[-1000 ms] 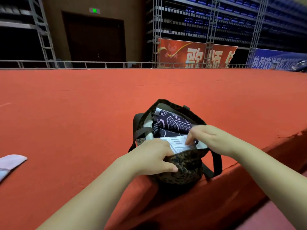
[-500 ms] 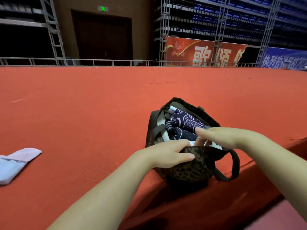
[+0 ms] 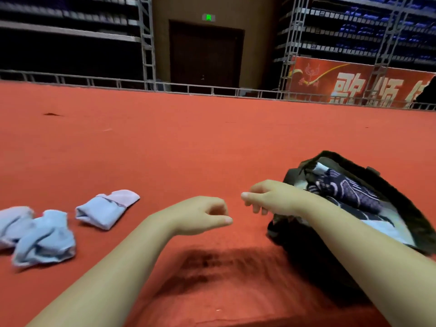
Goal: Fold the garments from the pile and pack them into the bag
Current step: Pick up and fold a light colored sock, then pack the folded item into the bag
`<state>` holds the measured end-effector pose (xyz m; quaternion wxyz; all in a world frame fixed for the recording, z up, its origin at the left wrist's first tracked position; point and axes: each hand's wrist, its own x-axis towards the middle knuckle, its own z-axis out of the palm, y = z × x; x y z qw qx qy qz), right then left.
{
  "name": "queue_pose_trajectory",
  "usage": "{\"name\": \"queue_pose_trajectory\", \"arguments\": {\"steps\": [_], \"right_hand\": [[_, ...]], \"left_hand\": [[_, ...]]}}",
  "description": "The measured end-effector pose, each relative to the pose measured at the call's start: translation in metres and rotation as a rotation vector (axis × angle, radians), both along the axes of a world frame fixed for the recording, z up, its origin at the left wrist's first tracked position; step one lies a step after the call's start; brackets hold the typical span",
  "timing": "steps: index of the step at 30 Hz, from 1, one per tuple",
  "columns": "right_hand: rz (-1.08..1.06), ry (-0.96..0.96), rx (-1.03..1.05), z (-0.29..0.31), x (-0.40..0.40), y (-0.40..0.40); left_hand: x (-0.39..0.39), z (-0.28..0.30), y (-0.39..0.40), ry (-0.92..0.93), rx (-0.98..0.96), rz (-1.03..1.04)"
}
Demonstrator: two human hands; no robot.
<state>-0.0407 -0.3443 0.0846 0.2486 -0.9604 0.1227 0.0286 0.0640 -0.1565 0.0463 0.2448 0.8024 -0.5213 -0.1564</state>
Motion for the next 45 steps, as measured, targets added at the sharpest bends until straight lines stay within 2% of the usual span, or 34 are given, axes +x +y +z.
{"name": "queue_pose_trajectory", "arguments": {"steps": [8, 12, 16, 18, 20, 22, 25, 28, 31, 33, 37, 39, 42, 44, 45], "right_hand": [[0.195, 0.11, 0.198, -0.063, 0.11, 0.093], [0.248, 0.12, 0.323, -0.093, 0.155, 0.13], [0.202, 0.104, 0.469, -0.119, 0.187, 0.153], [0.161, 0.067, 0.55, -0.132, 0.2, 0.161], [0.099, -0.008, 0.597, -0.142, 0.206, 0.165], [-0.004, -0.143, 0.585, -0.15, 0.208, 0.166], [-0.16, -0.358, 0.655, -0.157, 0.204, 0.161], [-0.154, -0.361, 0.758, -0.156, 0.201, 0.157], [-0.153, -0.345, 0.827, -0.154, 0.2, 0.155], [-0.132, -0.373, 0.777, -0.156, 0.201, 0.155], [-0.103, -0.55, 0.518, -0.159, 0.206, 0.147], [-0.058, -0.528, 0.456, -0.156, 0.205, 0.14], [0.078, -0.354, 0.276, -0.158, 0.204, 0.132], [0.143, -0.264, 0.185, -0.162, 0.204, 0.13], [0.156, -0.247, 0.184, -0.163, 0.204, 0.131]], "left_hand": [[0.078, -0.054, 0.113, 0.069, -0.009, 0.257], [0.108, -0.081, 0.154, 0.107, -0.172, 0.526], [0.125, -0.089, 0.169, -0.027, -0.404, 0.801], [0.137, -0.089, 0.169, -0.02, -0.508, 0.932], [0.147, -0.09, 0.162, 0.141, -0.436, 1.018], [0.154, -0.1, 0.153, 0.186, -0.221, 1.033], [0.163, -0.116, 0.146, -0.002, -0.101, 1.036], [0.177, -0.121, 0.148, -0.123, -0.075, 1.072], [0.186, -0.122, 0.149, -0.099, -0.08, 0.983], [0.183, -0.119, 0.148, -0.033, -0.181, 0.899], [0.172, -0.108, 0.146, 0.203, -0.347, 0.605], [0.166, -0.105, 0.145, 0.321, -0.428, 0.512], [0.164, -0.104, 0.14, 0.351, -0.511, 0.513], [0.168, -0.107, 0.137, 0.3, -0.647, 0.647], [0.17, -0.106, 0.138, 0.257, -0.783, 0.749]]}}
